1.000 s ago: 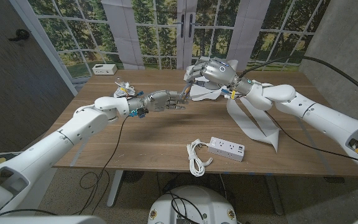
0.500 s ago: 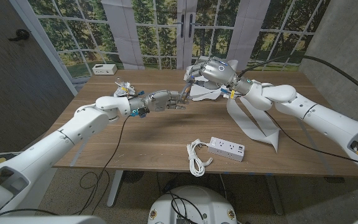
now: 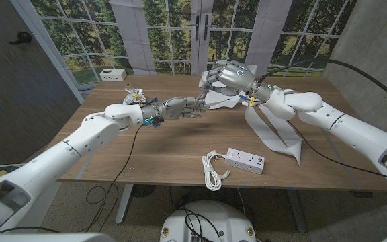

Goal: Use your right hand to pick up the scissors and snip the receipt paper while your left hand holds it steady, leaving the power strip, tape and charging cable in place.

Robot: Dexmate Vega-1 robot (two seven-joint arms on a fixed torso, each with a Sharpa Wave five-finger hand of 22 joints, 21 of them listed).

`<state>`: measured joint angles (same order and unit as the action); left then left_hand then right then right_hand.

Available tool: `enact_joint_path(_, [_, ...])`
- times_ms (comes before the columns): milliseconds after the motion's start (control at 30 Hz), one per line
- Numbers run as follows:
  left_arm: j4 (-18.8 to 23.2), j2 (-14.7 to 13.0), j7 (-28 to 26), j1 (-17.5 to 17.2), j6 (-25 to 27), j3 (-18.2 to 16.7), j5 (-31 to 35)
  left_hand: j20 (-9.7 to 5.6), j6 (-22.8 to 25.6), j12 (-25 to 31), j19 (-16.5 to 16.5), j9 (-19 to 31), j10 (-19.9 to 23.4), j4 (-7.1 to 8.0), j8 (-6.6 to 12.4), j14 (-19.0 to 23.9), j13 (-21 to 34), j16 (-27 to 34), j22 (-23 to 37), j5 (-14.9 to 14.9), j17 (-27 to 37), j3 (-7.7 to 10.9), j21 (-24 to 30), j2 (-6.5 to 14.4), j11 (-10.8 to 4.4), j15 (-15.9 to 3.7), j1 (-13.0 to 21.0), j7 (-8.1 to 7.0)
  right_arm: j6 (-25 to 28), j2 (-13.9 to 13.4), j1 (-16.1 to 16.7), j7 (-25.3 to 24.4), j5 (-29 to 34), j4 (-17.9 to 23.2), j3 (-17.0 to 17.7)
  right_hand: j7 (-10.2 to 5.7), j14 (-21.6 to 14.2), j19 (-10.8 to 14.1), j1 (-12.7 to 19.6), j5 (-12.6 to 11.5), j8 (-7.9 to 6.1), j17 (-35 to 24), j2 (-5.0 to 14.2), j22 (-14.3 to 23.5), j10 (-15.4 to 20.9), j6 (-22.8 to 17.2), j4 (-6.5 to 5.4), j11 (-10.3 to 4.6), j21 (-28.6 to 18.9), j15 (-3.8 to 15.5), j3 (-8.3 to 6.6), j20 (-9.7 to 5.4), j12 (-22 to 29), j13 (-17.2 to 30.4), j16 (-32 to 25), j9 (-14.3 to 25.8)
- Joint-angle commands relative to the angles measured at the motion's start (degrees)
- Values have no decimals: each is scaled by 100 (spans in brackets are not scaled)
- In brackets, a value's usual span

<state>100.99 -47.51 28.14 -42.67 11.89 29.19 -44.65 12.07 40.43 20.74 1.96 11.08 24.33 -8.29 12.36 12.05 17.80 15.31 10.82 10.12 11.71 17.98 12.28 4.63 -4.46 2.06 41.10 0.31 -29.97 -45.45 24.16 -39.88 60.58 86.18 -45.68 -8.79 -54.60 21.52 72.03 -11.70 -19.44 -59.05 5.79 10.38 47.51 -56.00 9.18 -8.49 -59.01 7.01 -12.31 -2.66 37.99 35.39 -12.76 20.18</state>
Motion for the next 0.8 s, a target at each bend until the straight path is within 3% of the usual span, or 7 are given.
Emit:
enact_joint_path(33, [90, -6, -170, -26, 50, 1, 33, 19, 22, 106, 78, 30, 314, -20, 3, 185, 51, 77, 10, 6, 16, 26, 38, -1, 119, -49, -14, -13, -18, -17, 84, 67, -76, 54, 103, 1, -110, 38, 3, -217, -7, -9, -19, -3, 583, -37, -21, -64, -38, 657, -99, -94, 31, 50, -41, 0])
enact_joint_path(200, [99, 13, -230, -60, 50, -21, -8, 20, 40, 212, 162, 38, 740, -34, 7, 519, 79, 183, 8, 16, 15, 90, 51, 45, 29, -226, 22, -113, -23, -23, 114, 96, -80, 92, 126, 5, -121, 35, -16, -256, -7, -3, -33, -3, 592, -42, -24, -82, -34, 659, -119, -93, 18, 32, -27, -9])
enact_joint_path(333, [97, 20, -249, -86, 16, -32, -15, 22, -23, 232, 185, 40, 873, -57, -14, 589, 101, 195, 7, 24, 10, 143, 49, 77, -69, -243, 78, -247, -37, -33, 142, 93, -73, 134, 144, -3, -112, 32, -20, -278, -7, -1, -43, -3, 583, -39, -20, -75, -32, 659, -134, -93, 22, 50, -13, -9])
enact_joint_path(600, [133, 37, -335, -151, -19, -59, -42, 24, -46, 182, 187, 36, 805, -26, -18, 618, 139, 214, 6, 25, 34, 187, 40, 160, -122, -256, 76, -186, -16, -45, 199, 135, -62, 233, 188, -7, -115, 28, -27, -320, -8, -4, -59, -3, 597, -40, -15, -87, -28, 663, -165, -97, 12, 37, 0, -12])
enact_joint_path(700, [173, 52, -438, -204, -29, -83, -55, 24, 22, 178, 183, 35, 810, -20, 12, 681, 172, 262, 4, 25, 63, 204, 33, 211, -149, -277, 88, -221, -13, -40, 214, 150, -57, 259, 197, -3, -117, 25, -33, -338, -5, -8, -61, -3, 602, -40, -17, -84, -25, 661, -182, -99, 10, 37, 4, -19])
enact_joint_path(733, [189, 52, -467, -217, -33, -84, -47, 24, 29, 186, 181, 34, 828, -21, 17, 698, 201, 285, 4, 24, 81, 209, 28, 232, -247, -286, 99, -236, 0, -37, 222, 137, -39, 269, 200, 0, -117, 27, -34, -340, -4, -9, -64, -3, 608, -38, -17, -73, -26, 662, -183, -100, 8, 30, 5, -20])
enact_joint_path(800, [232, 54, -551, -247, -28, -89, -31, 24, 27, 173, 181, 33, 779, -24, 17, 686, 232, 298, 3, 27, 99, 222, 25, 268, -237, -283, 121, -234, -17, -33, 227, 155, -58, 277, 204, -14, -115, 27, -36, -346, -2, -11, -67, -3, 598, -36, -17, -67, -25, 662, -189, -99, 8, 40, 7, -22])
